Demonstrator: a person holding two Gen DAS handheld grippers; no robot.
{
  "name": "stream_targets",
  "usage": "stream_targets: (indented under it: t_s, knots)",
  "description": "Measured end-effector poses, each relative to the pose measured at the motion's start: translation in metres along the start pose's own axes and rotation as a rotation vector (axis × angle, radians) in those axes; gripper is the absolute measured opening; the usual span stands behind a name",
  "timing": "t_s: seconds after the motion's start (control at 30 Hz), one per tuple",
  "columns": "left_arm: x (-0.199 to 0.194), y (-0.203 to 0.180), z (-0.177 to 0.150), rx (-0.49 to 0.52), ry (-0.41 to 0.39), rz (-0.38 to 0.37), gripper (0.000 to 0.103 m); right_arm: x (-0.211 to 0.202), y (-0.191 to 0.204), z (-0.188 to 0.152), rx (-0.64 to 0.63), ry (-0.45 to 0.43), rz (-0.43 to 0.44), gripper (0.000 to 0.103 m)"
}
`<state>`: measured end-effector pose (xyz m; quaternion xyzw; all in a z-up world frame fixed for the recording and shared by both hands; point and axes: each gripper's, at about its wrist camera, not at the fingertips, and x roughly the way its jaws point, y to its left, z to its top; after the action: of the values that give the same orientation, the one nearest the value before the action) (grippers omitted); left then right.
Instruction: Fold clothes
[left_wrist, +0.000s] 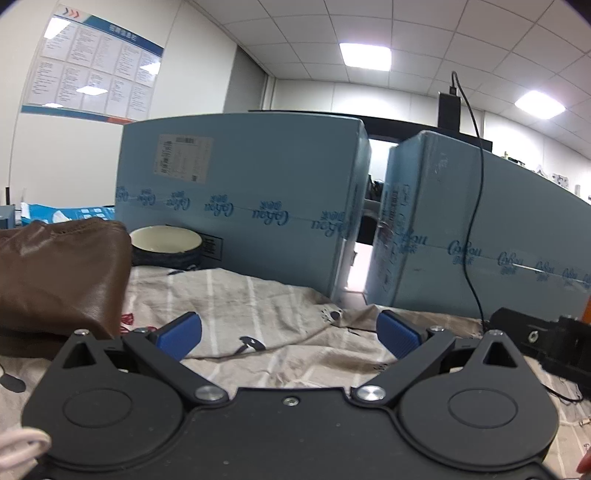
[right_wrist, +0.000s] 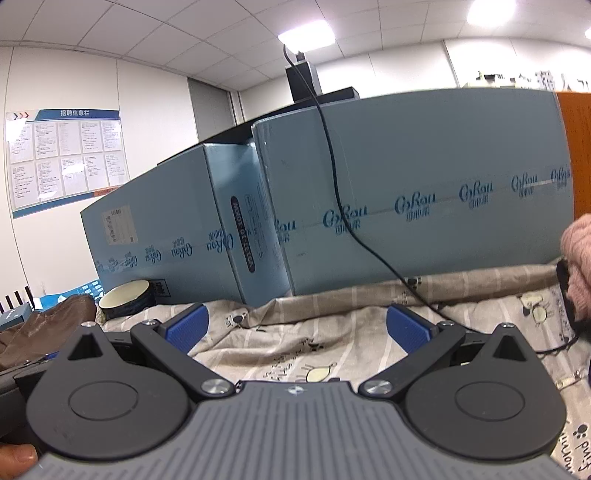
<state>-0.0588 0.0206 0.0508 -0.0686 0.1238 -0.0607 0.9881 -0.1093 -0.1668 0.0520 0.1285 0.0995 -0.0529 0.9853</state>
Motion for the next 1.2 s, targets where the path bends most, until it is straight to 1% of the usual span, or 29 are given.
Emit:
stream_targets:
  t_s: [0.17,0.4,0.73,0.9,0.97,1.03,1.2]
  knots:
    - [0.002,-0.001,-0.001,0.001,0.012,-0.003,0.103,0.0,-0.001,-0.003,0.008,0.032,0.014,0.103]
    - [0.002,-0.001,-0.001,0.001,0.017,-0.011,0.103,-0.003,-0.001,-0.004,0.002,0.03,0.027,0.103]
    - [0.004,-0.001,-0.003,-0.004,0.026,-0.015,0.103,-0.003,0.0,-0.002,-0.009,0.036,0.019,0.103]
    - [0.004,-0.003,0.001,-0.024,0.021,-0.054,0.103,-0.017,0.0,0.008,-0.033,-0.008,0.001,0.103]
    - [0.001,-0.008,0.003,-0.03,0.012,-0.055,0.103,-0.025,-0.003,0.015,-0.039,-0.028,-0.018,0.103]
    - [-0.004,-0.016,0.006,-0.012,-0.006,-0.06,0.103,-0.035,-0.009,0.022,-0.035,-0.051,-0.041,0.103]
    - [-0.02,-0.047,0.011,0.024,-0.044,-0.134,0.103,-0.064,-0.039,0.033,-0.018,-0.097,-0.111,0.103]
